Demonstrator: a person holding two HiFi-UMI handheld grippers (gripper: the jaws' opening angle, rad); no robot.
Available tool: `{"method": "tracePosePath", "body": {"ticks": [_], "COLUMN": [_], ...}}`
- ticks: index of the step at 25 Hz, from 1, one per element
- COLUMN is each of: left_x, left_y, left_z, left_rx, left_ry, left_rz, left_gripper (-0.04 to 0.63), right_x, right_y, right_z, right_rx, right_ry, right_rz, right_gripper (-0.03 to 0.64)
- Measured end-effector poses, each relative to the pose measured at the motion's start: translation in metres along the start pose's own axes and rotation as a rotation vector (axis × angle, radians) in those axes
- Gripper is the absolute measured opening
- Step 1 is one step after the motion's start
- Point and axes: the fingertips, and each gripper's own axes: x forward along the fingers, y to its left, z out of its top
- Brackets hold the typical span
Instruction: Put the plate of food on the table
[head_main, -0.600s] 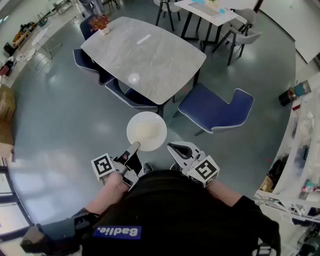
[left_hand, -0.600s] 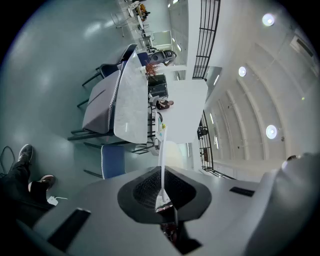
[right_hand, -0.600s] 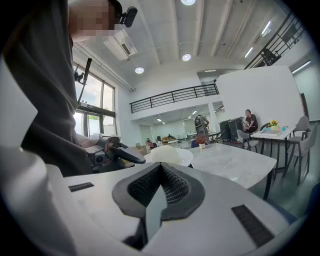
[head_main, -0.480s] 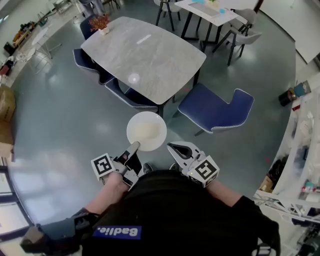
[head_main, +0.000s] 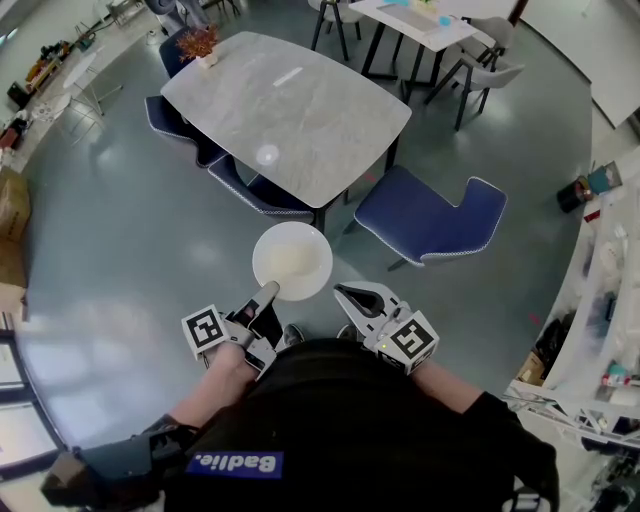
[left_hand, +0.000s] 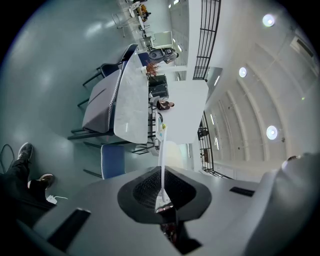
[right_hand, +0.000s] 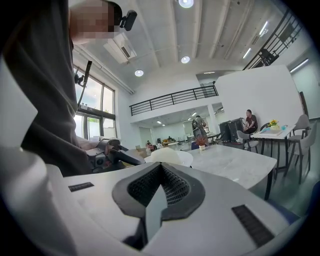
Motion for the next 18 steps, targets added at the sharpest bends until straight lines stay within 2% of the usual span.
{"method": "tracePosePath", "body": {"ticks": [8, 18], "left_x": [0.014, 0.039], "left_y": [0.001, 0.006], "left_z": [-0.007, -0.027], "left_rx": [0.005, -0.017], "left_ry": [-0.034, -0.09], "left_rz": [0.003, 0.001], "left_gripper": [0.015, 0.015], "right_x": [-0.02, -0.045], "right_y": [-0.022, -0.053], "right_z": [-0.001, -0.01], "right_rx": [-0.001, -0.006], "right_ry": [-0.021, -0.009], "right_rz": [-0.025, -0.004], "right_gripper": [0.008, 0.008]}}
